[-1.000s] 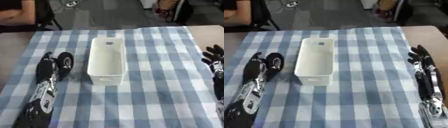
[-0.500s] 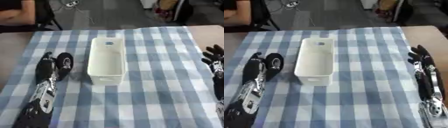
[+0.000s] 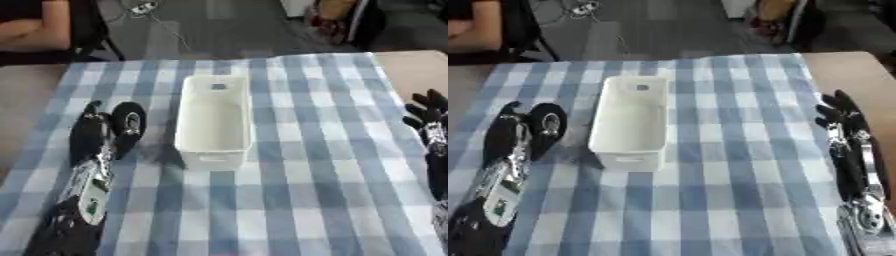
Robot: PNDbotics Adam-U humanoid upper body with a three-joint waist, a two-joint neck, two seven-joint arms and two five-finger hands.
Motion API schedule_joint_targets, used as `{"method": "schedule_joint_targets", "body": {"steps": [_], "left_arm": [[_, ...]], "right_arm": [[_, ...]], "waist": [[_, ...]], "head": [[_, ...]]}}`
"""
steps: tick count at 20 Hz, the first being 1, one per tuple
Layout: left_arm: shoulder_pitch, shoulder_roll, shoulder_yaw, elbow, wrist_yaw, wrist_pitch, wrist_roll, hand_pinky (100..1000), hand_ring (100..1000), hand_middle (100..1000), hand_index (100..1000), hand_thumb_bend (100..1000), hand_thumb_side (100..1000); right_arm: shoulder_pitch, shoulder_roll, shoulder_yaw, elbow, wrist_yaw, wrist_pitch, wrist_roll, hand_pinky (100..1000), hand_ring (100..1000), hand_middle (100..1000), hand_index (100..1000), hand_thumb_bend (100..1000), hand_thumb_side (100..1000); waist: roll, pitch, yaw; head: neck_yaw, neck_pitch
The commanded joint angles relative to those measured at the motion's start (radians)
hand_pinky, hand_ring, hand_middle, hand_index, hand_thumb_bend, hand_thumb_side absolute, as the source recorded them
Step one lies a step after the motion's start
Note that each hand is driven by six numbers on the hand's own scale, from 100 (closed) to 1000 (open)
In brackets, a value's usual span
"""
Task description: Pick up objects on the table and place them in the box.
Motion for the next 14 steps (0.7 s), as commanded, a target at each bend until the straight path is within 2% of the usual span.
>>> {"method": "schedule_joint_targets", "body": {"steps": [1,8,14], "left_arm": [[-0.022,0.016,0.008,-0.076,0.037,-0.006,0.022,832,890,919,283,100,544],[-0.039,0.019,-0.008,-0.203,0.033,-0.018,0.018,836,891,907,281,100,543],[-0.069,0.024,-0.045,-0.249,0.009,-0.041,-0.016,842,892,894,282,100,535]], "right_arm": [[0.0,-0.016,-0.008,-0.01,0.002,-0.002,0.001,867,877,868,967,100,706],[-0.001,-0.016,-0.007,-0.01,0.002,-0.002,0.002,867,877,868,967,100,705],[-0.001,-0.016,-0.007,-0.01,0.002,-0.002,0.003,867,877,868,967,100,705]], "waist": [[-0.002,-0.014,0.001],[-0.001,-0.016,0.0],[0.0,-0.017,-0.004]], "head": [[-0.015,-0.009],[-0.014,-0.012],[-0.012,-0.013]]}}
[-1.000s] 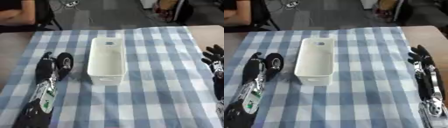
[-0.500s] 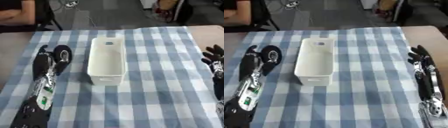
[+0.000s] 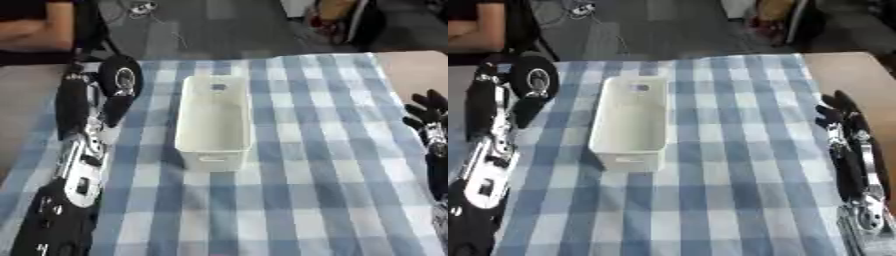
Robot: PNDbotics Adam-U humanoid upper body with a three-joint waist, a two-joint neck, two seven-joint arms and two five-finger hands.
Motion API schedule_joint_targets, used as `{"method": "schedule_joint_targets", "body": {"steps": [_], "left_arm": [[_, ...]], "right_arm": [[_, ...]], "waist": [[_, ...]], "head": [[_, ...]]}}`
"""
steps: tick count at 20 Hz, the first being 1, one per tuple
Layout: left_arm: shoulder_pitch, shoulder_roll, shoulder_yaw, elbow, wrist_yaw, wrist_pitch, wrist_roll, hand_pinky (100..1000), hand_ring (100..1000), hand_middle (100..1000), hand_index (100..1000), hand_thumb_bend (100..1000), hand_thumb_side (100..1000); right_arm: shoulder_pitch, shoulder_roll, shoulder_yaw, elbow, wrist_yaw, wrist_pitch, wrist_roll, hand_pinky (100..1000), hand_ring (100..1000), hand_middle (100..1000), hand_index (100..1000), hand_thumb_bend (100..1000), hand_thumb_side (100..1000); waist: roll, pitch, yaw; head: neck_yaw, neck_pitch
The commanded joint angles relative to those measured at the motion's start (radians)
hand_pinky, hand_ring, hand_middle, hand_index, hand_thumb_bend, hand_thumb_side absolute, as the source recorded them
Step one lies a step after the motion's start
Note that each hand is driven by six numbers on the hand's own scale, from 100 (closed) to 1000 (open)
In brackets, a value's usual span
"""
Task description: Pick up objects on the table and place them in the box.
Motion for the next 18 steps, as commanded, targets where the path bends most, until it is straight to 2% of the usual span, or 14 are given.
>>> {"method": "schedule_joint_targets", "body": {"steps": [1,11,18], "left_arm": [[-0.035,0.022,-0.022,-0.038,-0.018,-0.015,-0.019,843,893,891,282,100,533],[-0.126,0.004,-0.127,0.004,-0.084,-0.091,-0.095,855,898,858,286,100,505],[-0.161,0.003,-0.199,0.064,-0.162,-0.15,-0.148,866,902,832,289,100,479]], "right_arm": [[-0.001,-0.016,-0.006,-0.01,0.002,-0.002,0.003,867,877,868,967,100,704],[-0.002,-0.015,-0.002,-0.01,0.0,-0.002,0.008,867,877,868,967,100,704],[-0.004,-0.015,0.0,-0.01,0.0,-0.002,0.011,867,877,868,967,100,704]], "waist": [[0.0,-0.017,-0.003],[0.001,-0.016,-0.013],[0.002,-0.016,-0.019]], "head": [[-0.012,-0.012],[-0.003,-0.014],[-0.002,-0.015]]}}
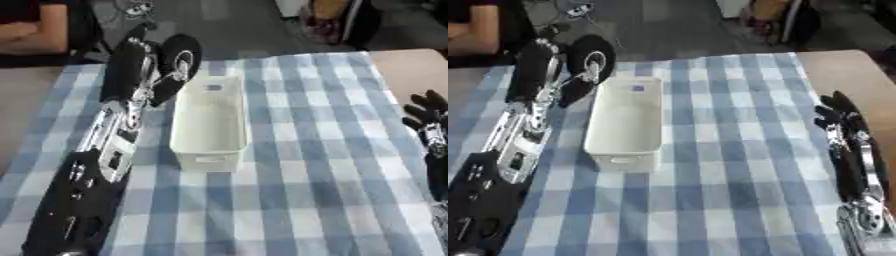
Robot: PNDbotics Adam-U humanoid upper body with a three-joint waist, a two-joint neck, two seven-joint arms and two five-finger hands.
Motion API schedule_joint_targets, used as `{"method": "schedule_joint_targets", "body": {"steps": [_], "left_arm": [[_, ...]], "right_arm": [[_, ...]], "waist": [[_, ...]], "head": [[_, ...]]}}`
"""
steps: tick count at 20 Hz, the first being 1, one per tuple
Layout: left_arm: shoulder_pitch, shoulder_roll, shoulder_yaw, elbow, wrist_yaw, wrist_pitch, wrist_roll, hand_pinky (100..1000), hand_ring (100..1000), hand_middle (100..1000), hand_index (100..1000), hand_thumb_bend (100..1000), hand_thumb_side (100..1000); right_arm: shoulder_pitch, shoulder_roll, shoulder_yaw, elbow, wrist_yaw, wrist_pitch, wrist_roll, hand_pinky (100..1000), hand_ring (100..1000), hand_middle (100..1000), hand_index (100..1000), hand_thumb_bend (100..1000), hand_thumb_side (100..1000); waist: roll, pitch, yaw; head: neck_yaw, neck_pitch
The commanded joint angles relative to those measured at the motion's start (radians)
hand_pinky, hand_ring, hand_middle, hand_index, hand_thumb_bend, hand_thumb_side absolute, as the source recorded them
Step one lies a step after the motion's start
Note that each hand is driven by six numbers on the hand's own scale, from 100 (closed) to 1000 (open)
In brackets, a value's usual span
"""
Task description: Pick up objects on the table and place them in the box.
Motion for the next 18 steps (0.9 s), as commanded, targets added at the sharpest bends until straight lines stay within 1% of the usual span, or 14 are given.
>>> {"method": "schedule_joint_targets", "body": {"steps": [1,3,4,5,12,14,15,16,17,18], "left_arm": [[-0.027,0.004,-0.029,0.016,-0.042,-0.029,-0.021,868,903,827,289,100,474],[-0.03,0.003,-0.043,0.033,-0.063,-0.043,-0.031,870,904,822,290,100,468],[-0.031,0.004,-0.052,0.043,-0.074,-0.051,-0.038,870,904,822,290,100,584],[-0.032,0.004,-0.061,0.054,-0.084,-0.059,-0.045,874,906,816,293,100,461],[-0.023,0.0,-0.103,0.132,-0.141,-0.107,-0.084,879,910,815,316,100,442],[-0.017,-0.002,-0.115,0.15,-0.158,-0.12,-0.094,884,914,819,379,100,426],[-0.014,-0.003,-0.119,0.159,-0.167,-0.126,-0.1,890,921,827,460,100,435],[-0.011,-0.004,-0.124,0.167,-0.179,-0.13,-0.108,897,928,844,549,100,471],[-0.008,-0.004,-0.128,0.172,-0.192,-0.134,-0.117,901,935,859,624,100,546],[-0.004,-0.004,-0.132,0.175,-0.207,-0.14,-0.127,904,943,883,713,161,629]], "right_arm": [[-0.004,-0.015,-0.001,-0.01,0.0,-0.002,0.003,867,877,868,967,100,704],[-0.004,-0.015,0.0,-0.011,-0.001,-0.002,0.003,867,877,868,967,100,704],[-0.004,-0.015,0.0,-0.01,-0.001,-0.002,0.003,867,877,868,967,100,704],[-0.004,-0.015,0.0,-0.01,-0.001,-0.002,0.003,867,877,868,967,100,704],[-0.005,-0.015,0.0,-0.009,0.0,-0.002,0.004,867,877,868,967,100,703],[-0.005,-0.015,0.0,-0.009,0.0,-0.002,0.005,867,877,868,967,100,704],[-0.005,-0.015,0.0,-0.009,0.0,-0.002,0.005,867,877,868,967,100,703],[-0.005,-0.015,0.0,-0.009,0.0,-0.002,0.005,867,877,868,967,100,703],[-0.005,-0.015,0.0,-0.009,0.0,-0.002,0.005,867,877,868,967,100,703],[-0.005,-0.015,0.0,-0.009,0.0,-0.002,0.005,867,877,868,967,100,703]], "waist": [[-0.001,-0.015,-0.001],[-0.001,-0.015,-0.002],[-0.001,-0.015,-0.002],[-0.001,-0.015,-0.002],[-0.001,-0.014,-0.001],[-0.001,-0.014,-0.001],[-0.001,-0.014,-0.001],[-0.001,-0.013,-0.001],[-0.001,-0.013,-0.001],[-0.001,-0.013,-0.001]], "head": [[-0.003,-0.015],[-0.002,-0.015],[-0.002,-0.015],[-0.003,-0.015],[-0.001,-0.016],[-0.001,-0.017],[-0.001,-0.017],[-0.001,-0.016],[-0.001,-0.016],[-0.001,-0.016]]}}
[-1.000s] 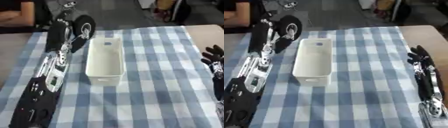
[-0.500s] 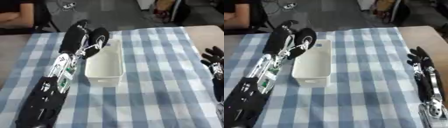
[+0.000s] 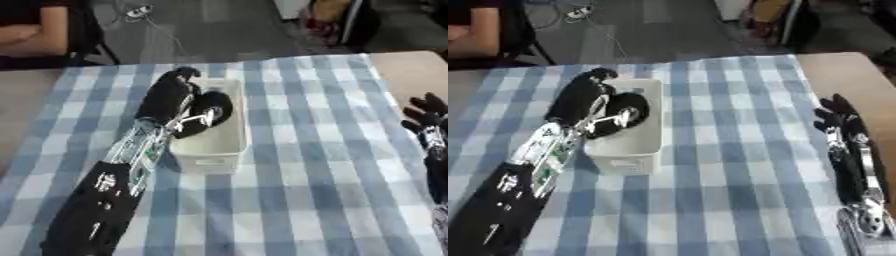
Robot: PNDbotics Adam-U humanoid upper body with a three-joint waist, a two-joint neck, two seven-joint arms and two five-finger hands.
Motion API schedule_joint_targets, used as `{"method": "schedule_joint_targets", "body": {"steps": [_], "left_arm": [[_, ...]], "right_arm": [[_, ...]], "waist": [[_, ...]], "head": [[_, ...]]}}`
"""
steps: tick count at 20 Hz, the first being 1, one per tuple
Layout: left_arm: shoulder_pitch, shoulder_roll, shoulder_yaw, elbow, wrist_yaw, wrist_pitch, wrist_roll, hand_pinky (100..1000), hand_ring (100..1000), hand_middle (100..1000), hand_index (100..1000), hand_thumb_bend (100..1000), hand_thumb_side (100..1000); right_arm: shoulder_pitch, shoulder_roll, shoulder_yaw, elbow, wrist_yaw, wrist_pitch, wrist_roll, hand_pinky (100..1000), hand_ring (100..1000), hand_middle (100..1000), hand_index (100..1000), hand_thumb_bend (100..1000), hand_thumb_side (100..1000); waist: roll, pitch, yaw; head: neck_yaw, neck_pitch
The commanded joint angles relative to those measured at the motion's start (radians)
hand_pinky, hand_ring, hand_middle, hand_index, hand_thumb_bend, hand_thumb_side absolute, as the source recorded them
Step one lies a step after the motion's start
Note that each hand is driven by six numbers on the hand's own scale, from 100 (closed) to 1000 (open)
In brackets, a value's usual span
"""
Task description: Pick up objects on the table and place them in the box.
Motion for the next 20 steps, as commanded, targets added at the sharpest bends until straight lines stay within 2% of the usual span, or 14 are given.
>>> {"method": "schedule_joint_targets", "body": {"steps": [1,2,3,4,15,16,17,18,20], "left_arm": [[-0.007,0.003,-0.011,0.0,-0.042,-0.019,-0.025,910,949,900,769,370,707],[-0.004,0.003,-0.012,0.001,-0.053,-0.028,-0.034,914,952,905,797,499,754],[-0.003,0.003,-0.012,0.001,-0.061,-0.037,-0.042,919,954,908,815,562,774],[-0.002,0.003,-0.012,0.002,-0.069,-0.044,-0.05,920,955,909,821,581,775],[-0.002,0.003,-0.004,-0.004,-0.078,-0.054,-0.072,922,957,922,822,580,778],[0.003,-0.003,0.004,0.005,-0.05,-0.05,-0.08,909,953,978,820,540,825],[0.004,-0.007,0.01,0.018,-0.002,-0.045,-0.09,909,953,978,820,540,825],[0.009,-0.018,0.027,0.038,0.077,-0.033,-0.105,884,944,1000,812,523,879],[0.004,-0.021,0.056,0.073,0.301,0.002,-0.131,874,939,1000,808,540,902]], "right_arm": [[-0.005,-0.015,-0.001,-0.013,0.0,-0.002,0.005,867,877,868,967,100,703],[-0.005,-0.015,-0.001,-0.013,0.0,-0.002,0.005,867,877,868,967,100,703],[-0.005,-0.015,-0.001,-0.013,0.0,-0.002,0.005,867,877,868,967,100,703],[-0.005,-0.015,-0.001,-0.013,0.0,-0.002,0.005,867,877,868,967,100,703],[-0.005,-0.015,-0.001,-0.012,0.0,-0.002,0.005,868,877,869,967,100,703],[-0.006,-0.015,-0.001,-0.012,0.0,-0.002,0.005,868,877,869,967,100,703],[-0.006,-0.014,-0.001,-0.012,0.0,-0.002,0.005,868,877,869,967,100,703],[-0.006,-0.014,-0.002,-0.012,-0.001,-0.002,0.005,868,877,869,967,100,704],[-0.006,-0.013,-0.002,-0.011,-0.001,-0.002,0.005,868,877,869,967,100,704]], "waist": [[-0.001,-0.013,-0.001],[-0.001,-0.013,0.0],[-0.001,-0.013,0.0],[-0.001,-0.013,0.0],[-0.001,-0.014,0.001],[-0.002,-0.014,0.002],[-0.002,-0.014,0.001],[-0.003,-0.014,0.002],[-0.003,-0.015,0.002]], "head": [[-0.001,-0.009],[-0.001,-0.009],[-0.001,-0.01],[-0.001,-0.01],[0.0,-0.011],[0.0,-0.012],[0.0,-0.012],[-0.001,-0.012],[-0.002,-0.012]]}}
